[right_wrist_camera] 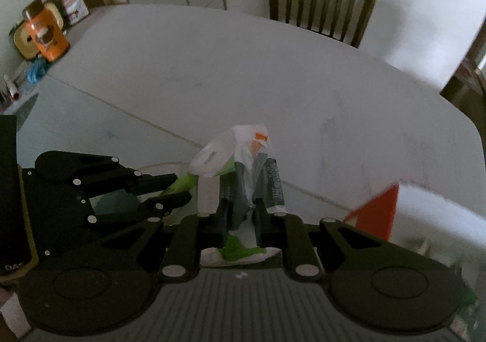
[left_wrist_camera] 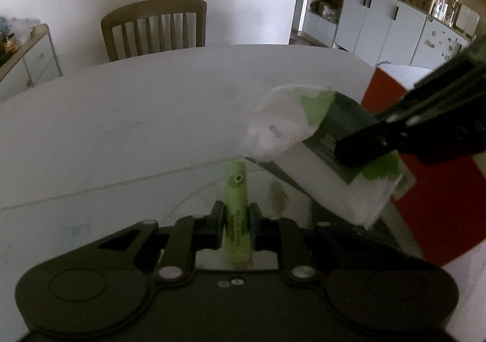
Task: Organize objects
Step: 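Grasp the green tube with the left tool while the right tool grasps the white plastic bag, then carry the green tube and white plastic bag over the cardboard box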
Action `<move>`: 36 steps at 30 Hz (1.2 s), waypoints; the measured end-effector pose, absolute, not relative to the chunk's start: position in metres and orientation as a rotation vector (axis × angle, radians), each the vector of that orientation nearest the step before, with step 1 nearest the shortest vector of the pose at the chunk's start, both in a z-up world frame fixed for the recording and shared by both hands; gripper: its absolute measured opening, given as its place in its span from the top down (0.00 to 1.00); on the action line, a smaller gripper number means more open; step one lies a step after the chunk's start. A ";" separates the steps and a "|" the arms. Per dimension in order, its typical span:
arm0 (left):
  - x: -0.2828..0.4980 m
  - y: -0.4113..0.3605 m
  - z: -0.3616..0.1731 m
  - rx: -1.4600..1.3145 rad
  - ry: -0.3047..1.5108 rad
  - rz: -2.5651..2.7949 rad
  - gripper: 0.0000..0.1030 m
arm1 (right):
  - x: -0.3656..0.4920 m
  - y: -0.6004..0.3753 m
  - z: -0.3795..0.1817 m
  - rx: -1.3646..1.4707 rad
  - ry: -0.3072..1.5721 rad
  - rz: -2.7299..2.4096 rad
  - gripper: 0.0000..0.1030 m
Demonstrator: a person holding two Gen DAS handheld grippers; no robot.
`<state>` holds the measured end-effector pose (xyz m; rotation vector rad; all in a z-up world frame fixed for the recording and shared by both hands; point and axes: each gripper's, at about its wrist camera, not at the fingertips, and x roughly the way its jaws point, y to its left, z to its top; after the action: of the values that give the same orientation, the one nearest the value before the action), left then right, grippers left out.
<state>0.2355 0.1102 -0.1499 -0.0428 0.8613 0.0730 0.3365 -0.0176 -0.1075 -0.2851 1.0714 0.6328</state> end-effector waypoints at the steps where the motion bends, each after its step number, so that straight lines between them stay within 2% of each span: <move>1: 0.232 0.109 -0.147 -0.048 0.862 0.076 0.86 | 0.330 -0.021 -0.104 -0.273 1.066 0.632 0.85; 21: 0.189 0.036 -0.064 -0.043 0.793 0.037 0.86 | 0.234 -0.116 -0.037 -0.076 0.951 0.505 0.85; 36: 0.214 -0.044 -0.047 0.005 0.762 -0.040 0.86 | 0.228 -0.234 -0.029 0.035 0.886 0.318 0.85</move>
<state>0.2140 -0.0444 -0.0465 0.0047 0.7624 -0.0397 0.2277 -0.2341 -0.0292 0.0346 0.8855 0.3177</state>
